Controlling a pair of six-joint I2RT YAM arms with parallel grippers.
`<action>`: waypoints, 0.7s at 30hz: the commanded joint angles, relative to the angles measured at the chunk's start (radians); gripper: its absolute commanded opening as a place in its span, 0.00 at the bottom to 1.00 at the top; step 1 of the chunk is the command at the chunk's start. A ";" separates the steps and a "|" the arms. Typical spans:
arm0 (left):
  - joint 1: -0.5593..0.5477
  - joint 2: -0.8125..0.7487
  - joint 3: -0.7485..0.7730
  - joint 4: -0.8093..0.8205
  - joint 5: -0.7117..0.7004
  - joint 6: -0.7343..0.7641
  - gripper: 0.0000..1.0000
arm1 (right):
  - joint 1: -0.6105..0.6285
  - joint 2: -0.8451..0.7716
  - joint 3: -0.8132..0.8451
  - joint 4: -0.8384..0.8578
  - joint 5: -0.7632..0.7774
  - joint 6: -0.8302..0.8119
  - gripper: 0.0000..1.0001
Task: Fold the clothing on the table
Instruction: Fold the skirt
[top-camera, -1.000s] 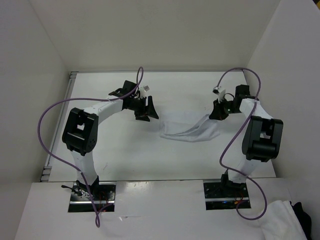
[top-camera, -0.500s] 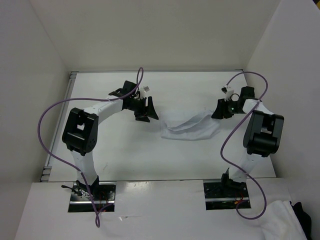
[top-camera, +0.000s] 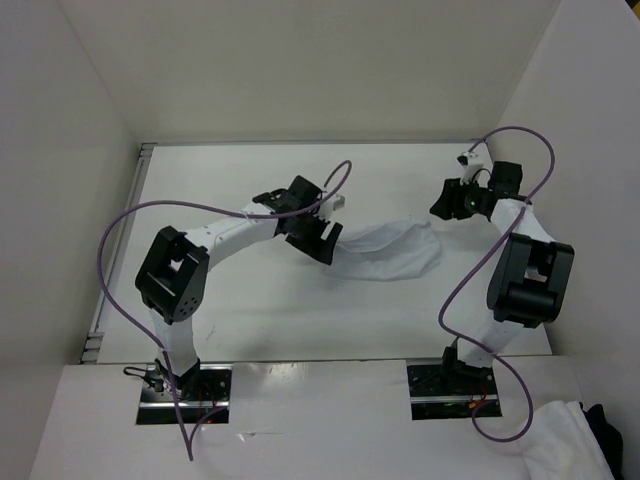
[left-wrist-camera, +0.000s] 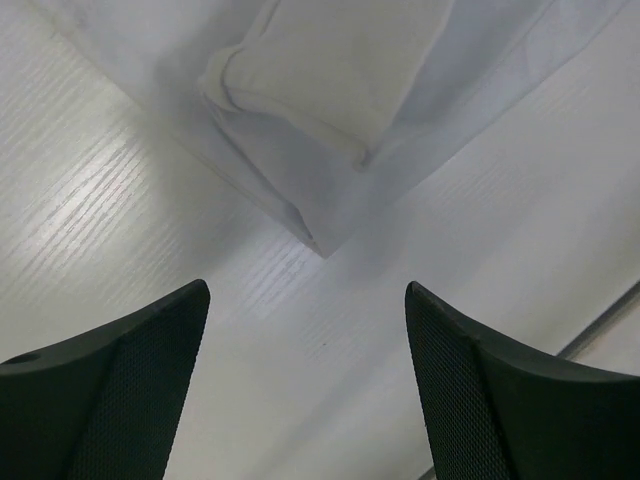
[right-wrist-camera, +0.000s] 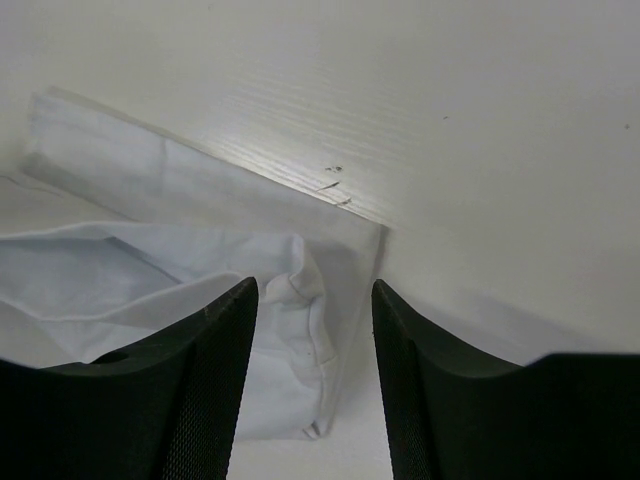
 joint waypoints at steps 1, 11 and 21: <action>-0.012 -0.042 -0.021 0.026 -0.131 0.121 0.86 | -0.007 -0.057 0.006 0.039 0.003 -0.008 0.55; -0.066 -0.044 -0.021 0.134 -0.215 0.176 0.86 | -0.007 -0.117 -0.004 -0.056 -0.034 -0.061 0.55; -0.108 0.128 0.126 0.174 -0.188 0.187 0.87 | -0.016 -0.181 -0.013 -0.109 -0.034 -0.095 0.55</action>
